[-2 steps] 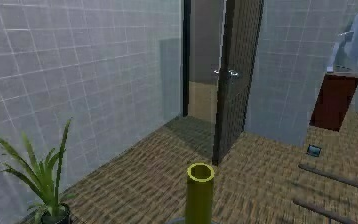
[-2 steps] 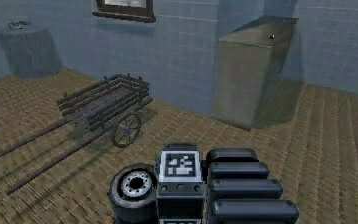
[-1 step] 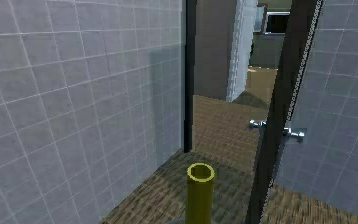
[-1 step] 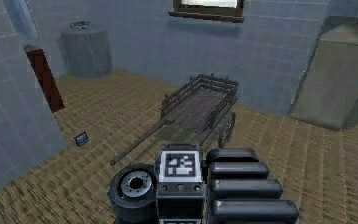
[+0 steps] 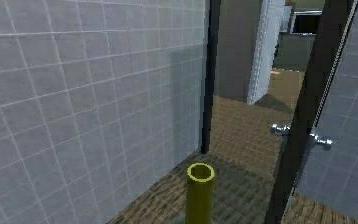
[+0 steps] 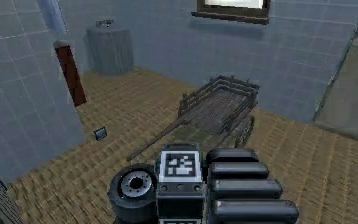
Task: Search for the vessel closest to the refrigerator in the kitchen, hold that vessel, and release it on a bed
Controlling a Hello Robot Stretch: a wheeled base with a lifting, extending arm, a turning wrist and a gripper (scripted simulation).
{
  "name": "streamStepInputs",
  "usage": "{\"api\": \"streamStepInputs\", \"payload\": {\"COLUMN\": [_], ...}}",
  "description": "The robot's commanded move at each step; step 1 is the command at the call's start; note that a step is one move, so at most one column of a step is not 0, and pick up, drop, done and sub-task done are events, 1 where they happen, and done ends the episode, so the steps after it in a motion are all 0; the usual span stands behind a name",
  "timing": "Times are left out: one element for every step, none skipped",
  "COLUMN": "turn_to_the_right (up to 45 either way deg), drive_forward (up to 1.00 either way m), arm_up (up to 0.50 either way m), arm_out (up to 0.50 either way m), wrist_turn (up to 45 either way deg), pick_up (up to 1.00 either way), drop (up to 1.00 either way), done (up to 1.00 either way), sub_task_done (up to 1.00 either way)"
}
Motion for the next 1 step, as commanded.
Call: {"api": "streamStepInputs", "payload": {"turn_to_the_right": [0.0], "drive_forward": [0.30], "arm_up": [0.00], "arm_out": [0.00], "wrist_turn": [0.0], "pick_up": [0.00], "drop": [0.00], "done": [0.00], "sub_task_done": [0.00]}}
